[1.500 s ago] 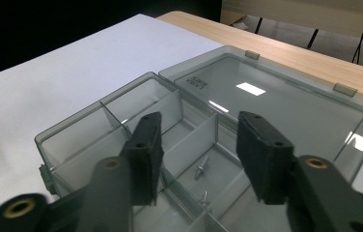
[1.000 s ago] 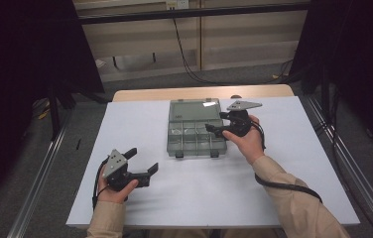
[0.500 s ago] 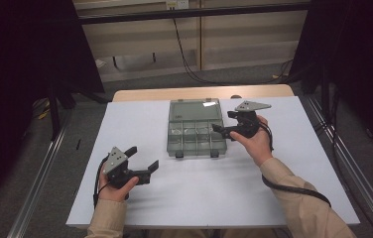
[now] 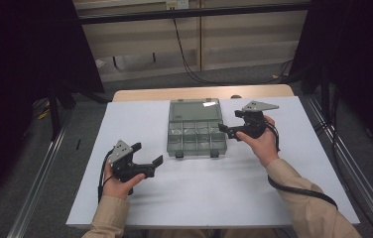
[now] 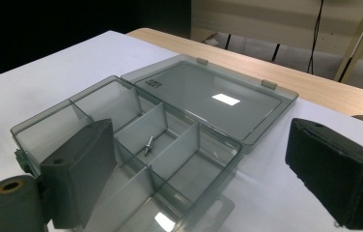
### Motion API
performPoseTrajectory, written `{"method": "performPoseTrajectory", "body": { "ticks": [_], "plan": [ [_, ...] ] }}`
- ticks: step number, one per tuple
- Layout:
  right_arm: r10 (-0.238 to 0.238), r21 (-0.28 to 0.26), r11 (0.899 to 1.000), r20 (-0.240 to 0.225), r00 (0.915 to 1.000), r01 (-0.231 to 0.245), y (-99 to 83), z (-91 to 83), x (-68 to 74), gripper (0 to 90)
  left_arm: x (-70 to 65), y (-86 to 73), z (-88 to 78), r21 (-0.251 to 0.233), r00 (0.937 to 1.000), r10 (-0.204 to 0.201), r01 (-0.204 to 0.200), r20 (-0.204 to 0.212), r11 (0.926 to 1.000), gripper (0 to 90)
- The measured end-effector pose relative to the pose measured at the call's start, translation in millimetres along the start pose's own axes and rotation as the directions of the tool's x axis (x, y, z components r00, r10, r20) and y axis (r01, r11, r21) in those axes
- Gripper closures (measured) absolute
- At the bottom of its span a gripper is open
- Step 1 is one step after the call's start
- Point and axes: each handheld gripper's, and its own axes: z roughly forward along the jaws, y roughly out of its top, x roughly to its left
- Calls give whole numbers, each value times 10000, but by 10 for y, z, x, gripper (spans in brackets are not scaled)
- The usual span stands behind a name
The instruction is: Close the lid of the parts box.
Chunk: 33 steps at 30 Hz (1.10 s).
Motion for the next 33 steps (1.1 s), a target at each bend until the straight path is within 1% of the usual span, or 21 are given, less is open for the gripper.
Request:
{"method": "performPoseTrajectory", "body": {
  "ticks": [2,3,4,6,7,9,11,12,14,15,19,22,24,27,29,30,32,33],
  "plan": [
    [-19,-9,10000,26,10000,19,0,-12,-20,95,13,16,29,36,10000,1,-1,-97,10000,4],
    [-66,4,10000,57,10000,66,0,-21,-32,95,24,21,45,-9,10000,-53,53,-44,10000,5],
    [3,10,10000,104,9999,-3,1,-28,-37,94,34,30,64,5,9998,-115,115,-131,9999,5],
    [-29,-2,10000,126,9999,29,1,-37,-60,88,60,40,89,30,9998,-153,154,-129,9999,4],
    [23,25,10000,191,9998,-23,-1,-44,-67,87,73,47,111,30,9995,-253,253,-163,9997,5],
    [-31,19,10000,272,9996,31,-5,-54,-96,86,89,65,141,97,9995,-231,233,-234,9997,5],
    [68,-28,10000,360,9993,-67,-8,-62,-118,83,105,88,165,165,9994,-142,147,-302,9998,5],
    [88,-13,10000,394,9992,-88,-12,-67,-132,81,115,103,182,121,9995,-171,175,-277,9998,4],
    [175,-65,9998,490,9986,-172,-20,-72,-160,79,134,143,208,160,9989,-164,171,-437,9997,5],
    [194,-83,9998,518,9985,-190,-23,-73,-174,79,148,167,227,92,9986,-250,254,-463,9996,6],
    [293,-86,9995,725,9969,-288,-23,-67,-224,75,213,239,293,67,9974,-338,343,-643,9994,11],
    [286,-94,9996,772,9966,-280,-24,-43,-254,74,272,284,367,154,9961,-426,439,-770,9989,16],
    [341,-52,9994,776,9964,-338,-25,-15,-265,74,309,302,412,254,9956,-413,436,-840,9987,19],
    [283,23,9996,869,9958,-286,-20,32,-284,74,368,333,490,331,9951,-399,430,-906,9985,25],
    [336,44,9994,849,9958,-341,-15,67,-290,75,419,351,550,339,9941,-500,534,-962,9980,25],
    [283,56,9996,884,9957,-289,-11,91,-295,76,435,355,572,364,9938,-489,527,-998,9979,25],
    [307,77,9995,892,9955,-315,-10,132,-301,77,468,363,636,456,9925,-510,563,-1108,9974,26],
    [330,62,9994,870,9957,-336,-10,147,-302,79,494,369,663,556,9928,-495,558,-1088,9969,29]
  ]
}}
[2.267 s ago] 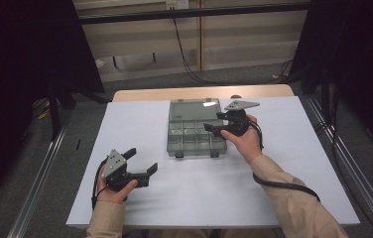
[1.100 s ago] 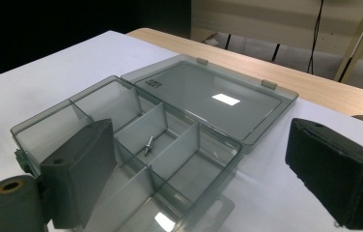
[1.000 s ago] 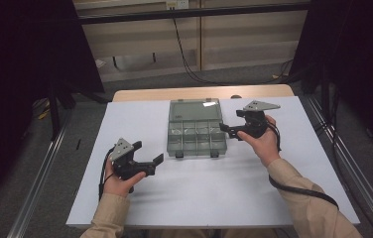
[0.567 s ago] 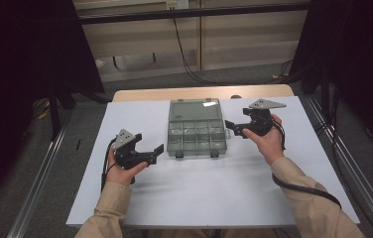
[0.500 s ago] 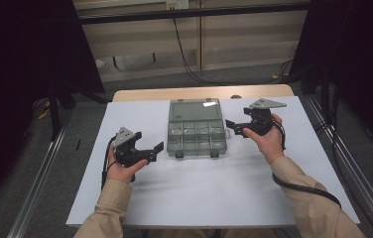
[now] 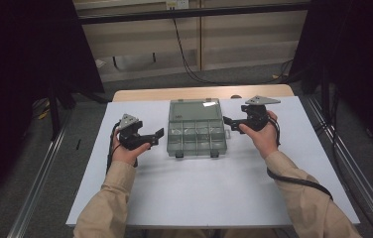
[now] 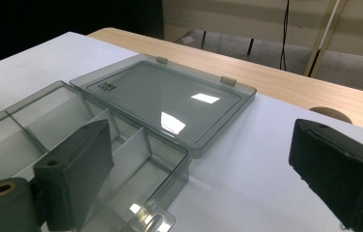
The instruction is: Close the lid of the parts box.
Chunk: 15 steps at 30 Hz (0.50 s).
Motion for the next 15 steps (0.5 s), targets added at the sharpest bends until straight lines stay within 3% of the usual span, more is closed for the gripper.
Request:
{"method": "performPoseTrajectory", "body": {
  "ticks": [8,15],
  "plan": [
    [141,194,9997,286,9995,-147,-26,154,-49,85,132,120,269,175,9991,-310,315,-302,9993,39],
    [326,203,9992,399,9987,-334,3,282,-89,91,228,221,447,394,9985,-233,253,-499,9989,44]
  ]
}}
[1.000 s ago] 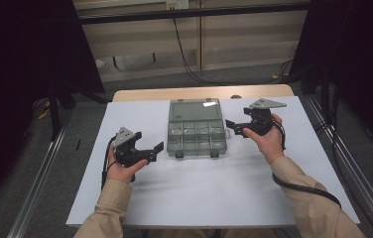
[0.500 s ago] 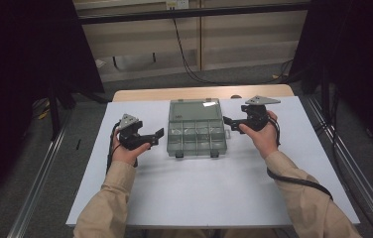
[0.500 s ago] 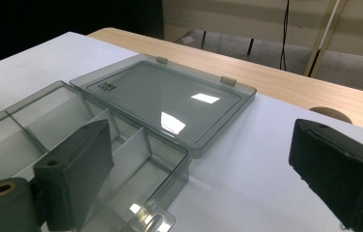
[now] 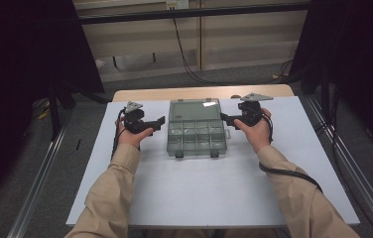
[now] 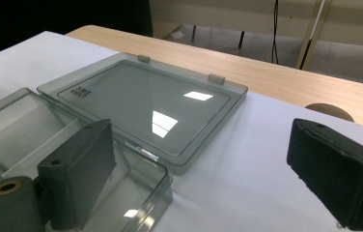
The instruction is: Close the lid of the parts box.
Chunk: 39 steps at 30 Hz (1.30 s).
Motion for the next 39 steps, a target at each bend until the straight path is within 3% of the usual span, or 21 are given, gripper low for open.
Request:
{"method": "performPoseTrajectory", "body": {
  "ticks": [9,15,16,20,21,23,32,37,39],
  "plan": [
    [69,-95,9999,135,9999,-68,73,61,-44,92,11,138,132,148,9991,417,-416,-66,9990,51],
    [132,-65,9999,240,9996,-131,107,79,-53,99,-34,228,225,82,9994,334,-333,-110,9994,52],
    [76,-54,10000,294,9995,-75,112,85,-53,99,-28,239,229,213,9987,507,-506,-76,9985,52],
    [271,-144,9995,299,9992,-267,136,110,-62,103,-53,279,277,328,9978,657,-655,-69,9973,54],
    [299,-142,9995,305,9991,-295,147,112,-62,107,-61,283,296,267,9986,533,-532,-66,9982,56],
    [264,-166,9995,396,9989,-258,167,124,-74,107,-55,298,321,426,9973,734,-730,-69,9964,55],
    [260,-106,9996,518,9983,-255,221,233,-83,141,-22,382,467,620,9978,641,-629,-175,9961,59],
    [349,-108,9994,680,9971,-343,232,281,-130,151,23,417,544,621,9986,253,-224,-454,9978,78],
    [394,-72,9992,758,9963,-390,236,306,-156,153,46,429,585,876,9981,417,-376,-454,9954,81]
  ]
}}
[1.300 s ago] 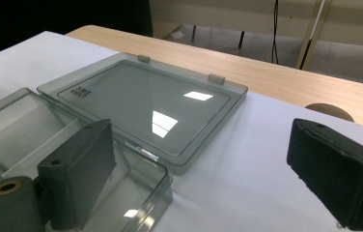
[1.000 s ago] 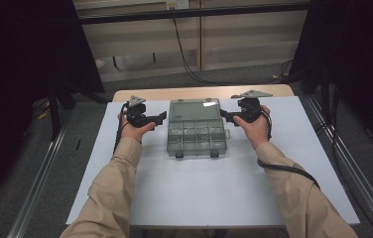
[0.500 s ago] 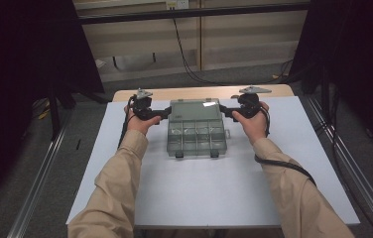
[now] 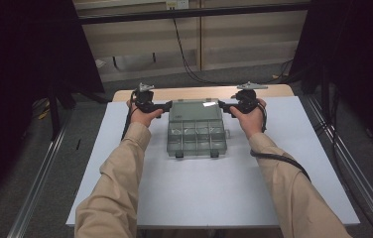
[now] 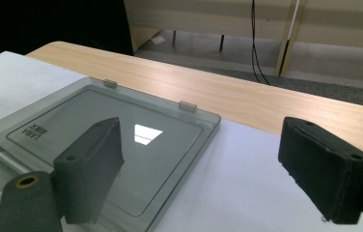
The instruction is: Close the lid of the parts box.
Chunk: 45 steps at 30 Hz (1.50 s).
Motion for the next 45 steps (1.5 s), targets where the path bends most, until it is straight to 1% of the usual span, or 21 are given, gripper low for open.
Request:
{"method": "performPoseTrajectory", "body": {
  "ticks": [5,6,8,9,11,12,13,14,17,18,19,23,24,25,26,27,28,34,36,37,45],
  "plan": [
    [295,196,9994,152,9994,-298,2,67,-35,183,5,17,101,36,9999,-124,124,-61,9999,113],
    [392,214,9990,184,9991,-396,2,81,-41,204,10,17,107,201,10000,-15,17,-72,9998,119],
    [311,352,9989,154,9994,-316,3,103,-55,264,-2,20,143,310,9999,66,-61,-157,9995,141],
    [278,391,9988,222,9994,-287,4,112,-60,275,-11,25,162,286,9998,-3,8,-190,9996,150],
    [470,404,9980,370,9982,-485,6,135,-77,335,-29,41,189,353,9995,102,-91,-312,9993,191],
    [493,406,9979,419,9979,-510,8,139,-83,356,-45,45,203,441,9993,19,-3,-368,9990,216],
    [469,415,9979,484,9977,-489,8,148,-93,372,-37,49,201,638,9990,172,-145,-411,9979,256],
    [458,462,9978,483,9978,-480,9,154,-97,385,-46,50,218,623,9989,73,-44,-460,9980,279],
    [412,600,9972,574,9975,-446,13,167,-110,494,-45,45,232,914,9981,-47,102,-607,9958,384],
    [429,618,9970,655,9969,-470,15,169,-109,518,-31,50,230,1084,9974,164,-87,-708,9941,413],
    [440,673,9965,707,9965,-488,18,171,-109,571,-39,47,234,1102,9973,53,28,-739,9939,476],
    [505,842,9947,925,9944,-584,33,187,-92,710,-23,47,234,1399,9976,-146,239,-670,9899,630],
    [442,947,9941,919,9948,-529,33,194,-95,733,-23,47,230,1555,9966,-111,238,-822,9876,654],
    [463,1088,9924,1020,9937,-574,30,200,-91,759,-14,42,237,1507,9970,-153,266,-756,9882,683],
    [535,1147,9912,1039,9931,-654,26,210,-95,790,-13,40,234,1628,9971,-272,386,-716,9859,713],
    [645,1190,9899,1024,9926,-766,20,216,-102,811,3,41,237,1667,9970,-138,263,-757,9857,728],
    [684,1305,9881,1024,9924,-816,13,226,-109,835,3,37,241,1676,9966,-248,377,-787,9851,760],
    [781,1693,9809,1087,9910,-959,-40,297,-116,900,14,2,293,1906,9946,-567,724,-869,9790,867],
    [728,1945,9766,1038,9919,-920,-56,331,-101,900,28,-24,318,2120,9942,-553,740,-927,9745,899],
    [595,1907,9786,993,9933,-776,-64,350,-103,900,34,-39,334,2183,9936,-667,854,-916,9721,900],
    [636,2416,9663,1095,9920,-886,-96,451,-51,900,41,-132,455,2497,9926,-855,1046,-865,9627,900]
  ]
}}
